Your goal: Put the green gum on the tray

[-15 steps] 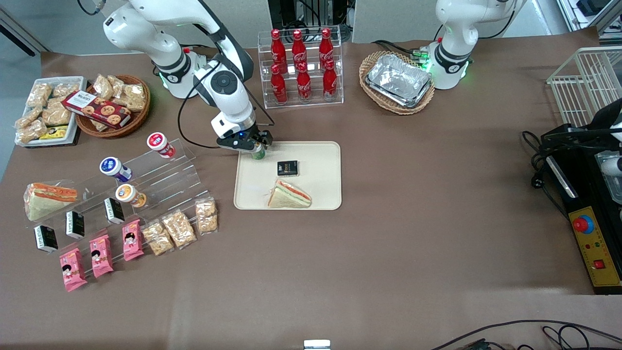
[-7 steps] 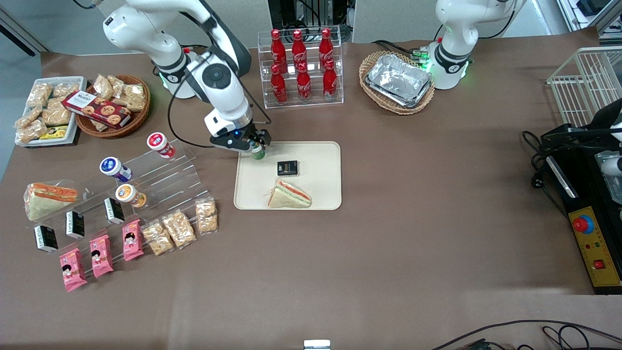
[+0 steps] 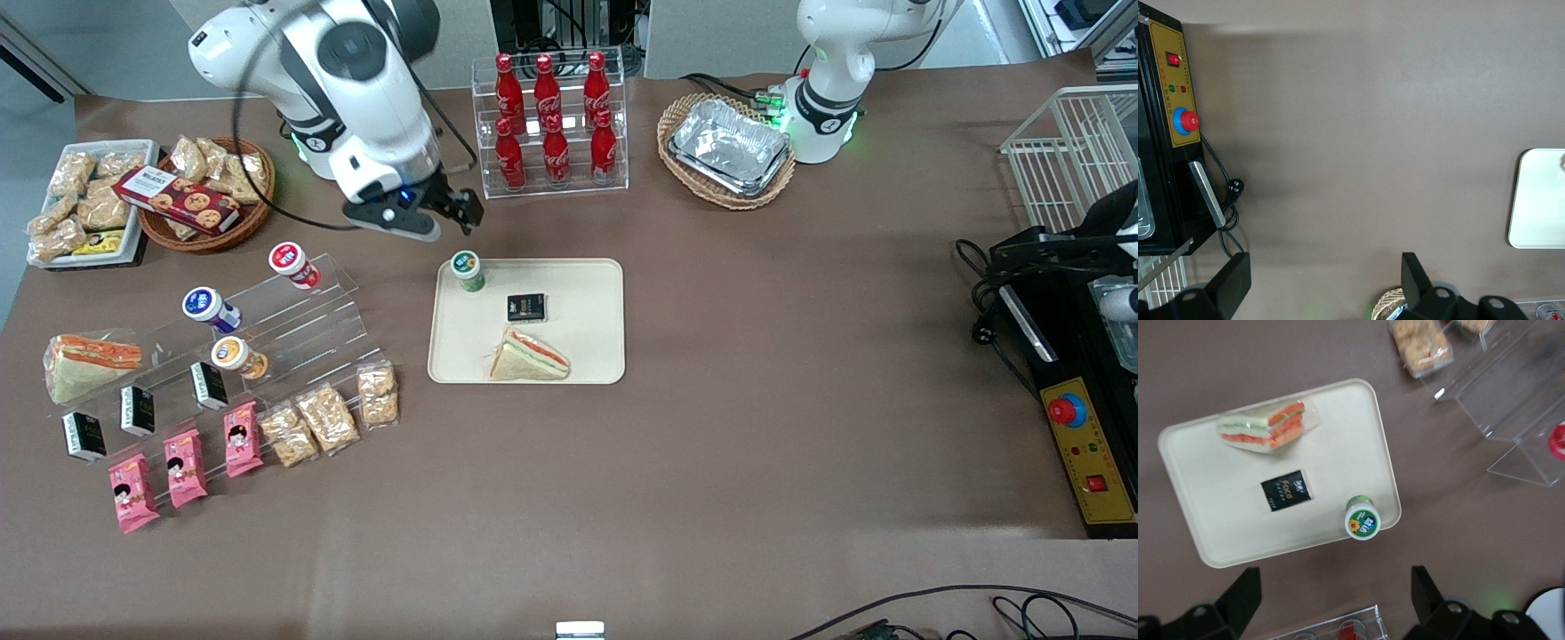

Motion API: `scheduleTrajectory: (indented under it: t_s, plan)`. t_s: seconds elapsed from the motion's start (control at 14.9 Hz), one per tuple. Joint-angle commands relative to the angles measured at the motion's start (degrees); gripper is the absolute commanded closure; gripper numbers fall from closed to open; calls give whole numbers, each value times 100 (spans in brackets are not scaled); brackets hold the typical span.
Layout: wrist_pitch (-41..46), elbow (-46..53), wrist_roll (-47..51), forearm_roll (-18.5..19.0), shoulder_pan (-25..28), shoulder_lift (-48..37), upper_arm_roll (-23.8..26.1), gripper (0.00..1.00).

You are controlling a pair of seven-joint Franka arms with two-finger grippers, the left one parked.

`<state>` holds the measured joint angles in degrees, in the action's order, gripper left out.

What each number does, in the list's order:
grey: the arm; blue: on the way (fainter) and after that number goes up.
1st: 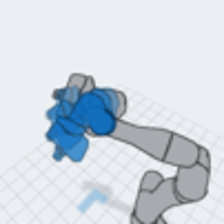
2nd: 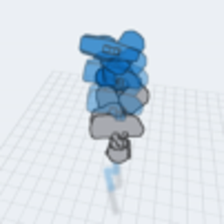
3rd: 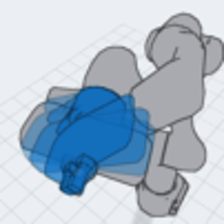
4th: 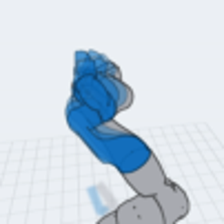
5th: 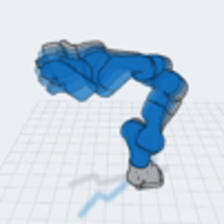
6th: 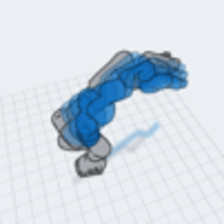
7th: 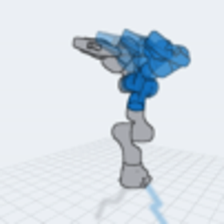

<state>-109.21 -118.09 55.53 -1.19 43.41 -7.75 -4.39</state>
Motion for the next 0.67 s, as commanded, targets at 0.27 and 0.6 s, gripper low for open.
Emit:
scheduleTrajectory:
  t_s: [0.27, 0.6]
  plan:
    - [1542, 2036, -1426, 30, -183, 318, -508, 0]
    - [1779, 2097, -3143, 258, -1490, 248, -326, 0]
